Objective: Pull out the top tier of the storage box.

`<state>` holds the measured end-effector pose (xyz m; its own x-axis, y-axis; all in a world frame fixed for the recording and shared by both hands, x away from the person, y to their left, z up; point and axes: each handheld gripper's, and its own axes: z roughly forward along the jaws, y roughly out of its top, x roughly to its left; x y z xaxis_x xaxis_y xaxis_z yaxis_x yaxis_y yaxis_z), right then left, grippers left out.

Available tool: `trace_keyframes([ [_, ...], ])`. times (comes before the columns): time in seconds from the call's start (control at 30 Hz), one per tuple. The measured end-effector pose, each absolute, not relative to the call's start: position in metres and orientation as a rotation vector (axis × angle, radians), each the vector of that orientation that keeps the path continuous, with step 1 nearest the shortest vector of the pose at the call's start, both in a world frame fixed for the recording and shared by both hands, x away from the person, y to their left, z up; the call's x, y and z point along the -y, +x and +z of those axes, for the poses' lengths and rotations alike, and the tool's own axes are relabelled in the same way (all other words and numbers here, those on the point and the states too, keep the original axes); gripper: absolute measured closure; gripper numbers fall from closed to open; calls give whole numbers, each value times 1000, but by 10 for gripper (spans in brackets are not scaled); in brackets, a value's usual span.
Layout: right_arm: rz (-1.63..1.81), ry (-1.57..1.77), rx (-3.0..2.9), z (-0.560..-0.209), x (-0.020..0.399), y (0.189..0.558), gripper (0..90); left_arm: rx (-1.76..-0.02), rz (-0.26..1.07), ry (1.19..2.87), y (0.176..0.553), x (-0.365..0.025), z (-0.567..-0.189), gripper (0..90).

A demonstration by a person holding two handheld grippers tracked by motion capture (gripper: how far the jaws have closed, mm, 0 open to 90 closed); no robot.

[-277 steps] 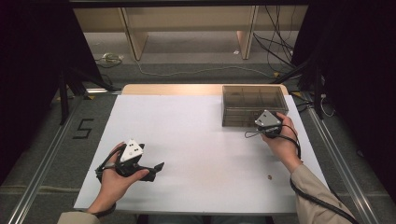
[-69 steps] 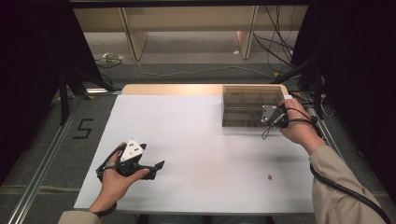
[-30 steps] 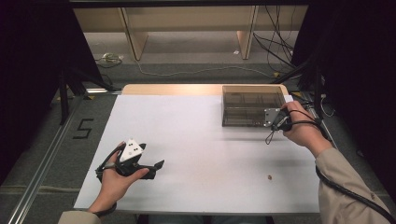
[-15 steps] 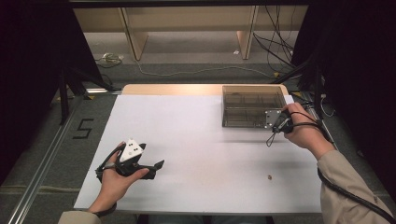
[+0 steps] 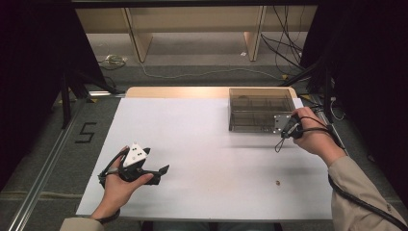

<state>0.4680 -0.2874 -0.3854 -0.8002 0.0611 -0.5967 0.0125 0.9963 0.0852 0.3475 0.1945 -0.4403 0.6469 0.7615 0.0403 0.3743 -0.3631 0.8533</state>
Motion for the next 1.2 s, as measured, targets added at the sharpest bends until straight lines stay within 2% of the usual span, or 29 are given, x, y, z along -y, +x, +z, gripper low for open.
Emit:
trace_keyframes([
  [1.2, 115, 27, -2509, -385, 289, 463, 861, -887, 555, 1982, 348, -194, -440, 95],
])
